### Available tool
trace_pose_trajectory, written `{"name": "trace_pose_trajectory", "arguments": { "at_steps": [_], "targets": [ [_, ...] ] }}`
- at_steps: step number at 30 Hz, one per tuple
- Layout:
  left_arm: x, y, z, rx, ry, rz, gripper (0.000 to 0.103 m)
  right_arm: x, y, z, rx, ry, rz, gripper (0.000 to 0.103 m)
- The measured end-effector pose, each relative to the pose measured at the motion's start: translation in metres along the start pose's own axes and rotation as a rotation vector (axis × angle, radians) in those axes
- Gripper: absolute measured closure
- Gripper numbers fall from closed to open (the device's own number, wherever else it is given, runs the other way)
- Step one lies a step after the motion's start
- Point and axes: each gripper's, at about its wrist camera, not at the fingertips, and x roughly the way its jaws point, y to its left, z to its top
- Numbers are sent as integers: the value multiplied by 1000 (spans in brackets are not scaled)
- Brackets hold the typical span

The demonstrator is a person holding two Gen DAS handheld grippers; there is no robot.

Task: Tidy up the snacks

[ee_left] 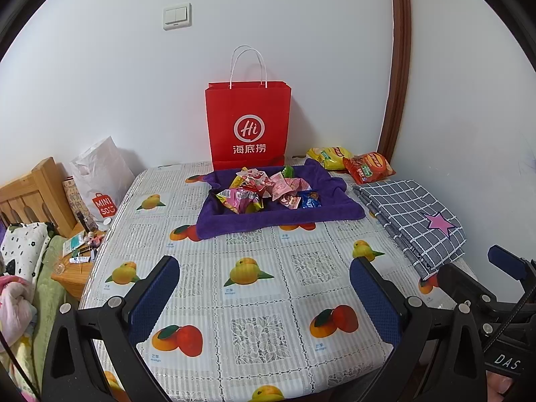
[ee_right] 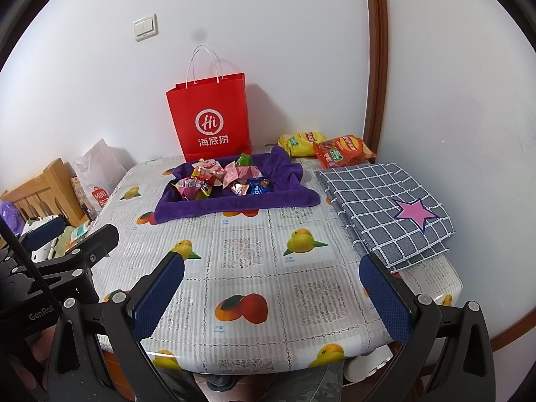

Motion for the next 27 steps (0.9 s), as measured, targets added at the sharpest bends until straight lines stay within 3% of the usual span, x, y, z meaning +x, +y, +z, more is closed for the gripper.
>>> {"name": "trace_pose_trajectory", "arguments": {
  "at_steps": [27],
  "targets": [
    [0,-2,-3,3,4,-12,0,-9,1,1,1,-20,5,0]
  ]
}}
